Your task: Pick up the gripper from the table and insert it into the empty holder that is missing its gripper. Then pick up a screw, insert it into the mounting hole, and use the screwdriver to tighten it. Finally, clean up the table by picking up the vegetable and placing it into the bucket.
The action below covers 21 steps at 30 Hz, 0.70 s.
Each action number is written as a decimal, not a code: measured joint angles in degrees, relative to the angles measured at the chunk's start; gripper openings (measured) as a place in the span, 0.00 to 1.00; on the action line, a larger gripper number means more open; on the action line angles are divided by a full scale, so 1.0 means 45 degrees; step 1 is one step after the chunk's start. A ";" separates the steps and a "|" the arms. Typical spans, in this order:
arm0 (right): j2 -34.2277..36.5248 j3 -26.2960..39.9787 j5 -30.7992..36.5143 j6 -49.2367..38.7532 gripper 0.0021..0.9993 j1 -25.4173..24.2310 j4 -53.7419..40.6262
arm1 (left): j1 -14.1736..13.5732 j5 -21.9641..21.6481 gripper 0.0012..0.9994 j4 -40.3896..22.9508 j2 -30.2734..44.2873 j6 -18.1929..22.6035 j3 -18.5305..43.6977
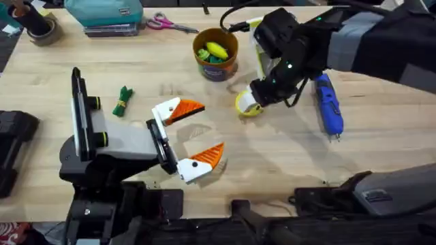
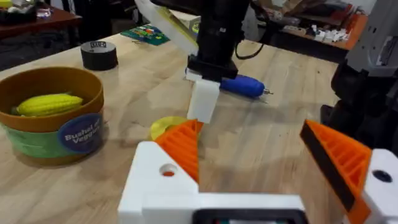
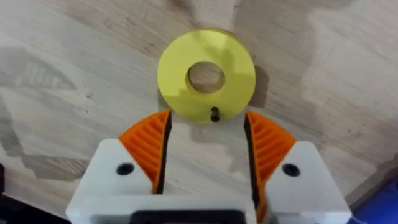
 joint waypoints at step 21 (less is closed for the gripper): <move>0.0349 0.0010 0.0000 0.0000 0.52 0.0005 0.0075 | 0.0000 0.0000 0.99 0.0000 0.0000 0.0000 0.0000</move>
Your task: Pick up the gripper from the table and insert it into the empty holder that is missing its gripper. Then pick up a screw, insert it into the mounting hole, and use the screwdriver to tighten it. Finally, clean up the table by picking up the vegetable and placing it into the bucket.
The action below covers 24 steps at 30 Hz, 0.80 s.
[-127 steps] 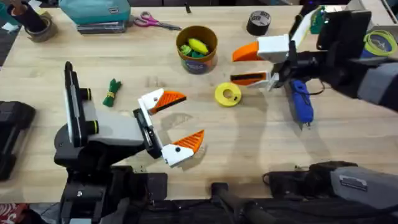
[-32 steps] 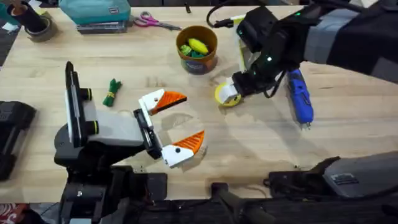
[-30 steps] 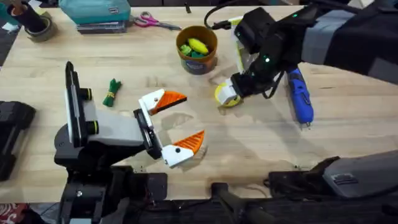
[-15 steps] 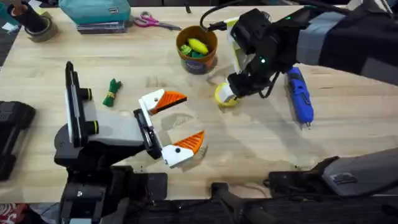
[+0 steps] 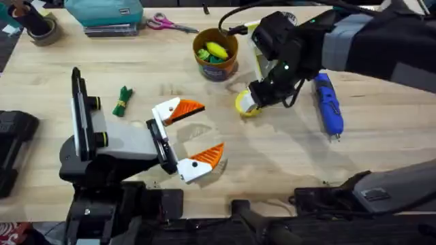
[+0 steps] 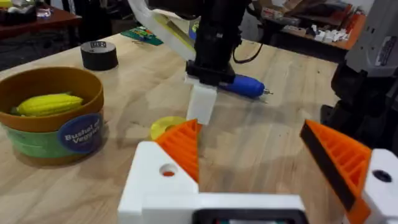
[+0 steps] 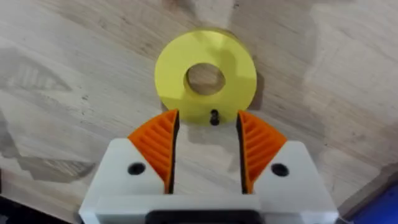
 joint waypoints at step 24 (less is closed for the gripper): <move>0.0379 0.0022 0.0039 0.0000 0.36 0.0000 0.0112 | 0.0000 0.0000 0.99 0.0000 0.0000 0.0000 0.0000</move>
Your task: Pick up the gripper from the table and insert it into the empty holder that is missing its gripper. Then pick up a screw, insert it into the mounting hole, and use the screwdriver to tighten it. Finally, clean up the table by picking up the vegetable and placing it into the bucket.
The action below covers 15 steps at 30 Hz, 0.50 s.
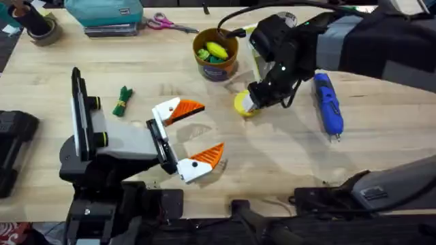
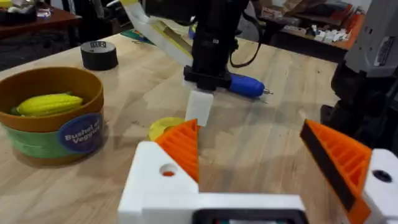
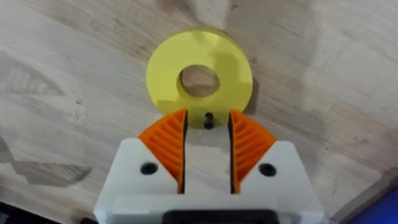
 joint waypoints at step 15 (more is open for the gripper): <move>0.0000 0.0323 0.0000 0.0000 0.30 0.0000 -0.0287 | 0.0000 0.0000 0.99 0.0000 0.0000 0.0000 0.0000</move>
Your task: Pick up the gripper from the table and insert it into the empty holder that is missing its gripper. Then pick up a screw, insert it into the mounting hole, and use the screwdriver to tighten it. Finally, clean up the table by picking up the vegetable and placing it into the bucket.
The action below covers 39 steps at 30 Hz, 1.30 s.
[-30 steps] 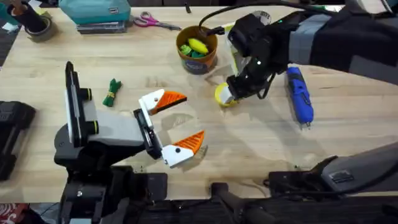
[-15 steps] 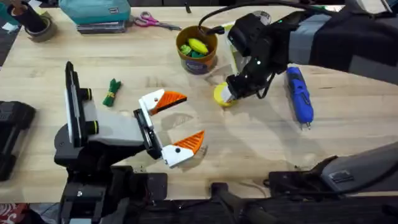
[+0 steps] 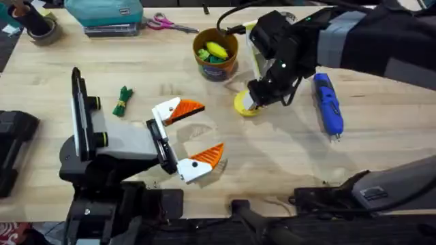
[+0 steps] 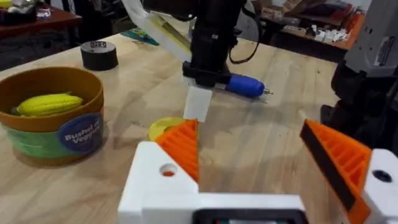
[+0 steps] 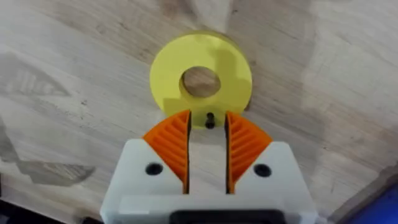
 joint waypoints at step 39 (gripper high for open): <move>0.0010 0.0366 0.0291 -0.0083 0.01 0.0034 -0.0544 | 0.0000 0.0000 0.99 0.0000 0.0000 0.0000 0.0000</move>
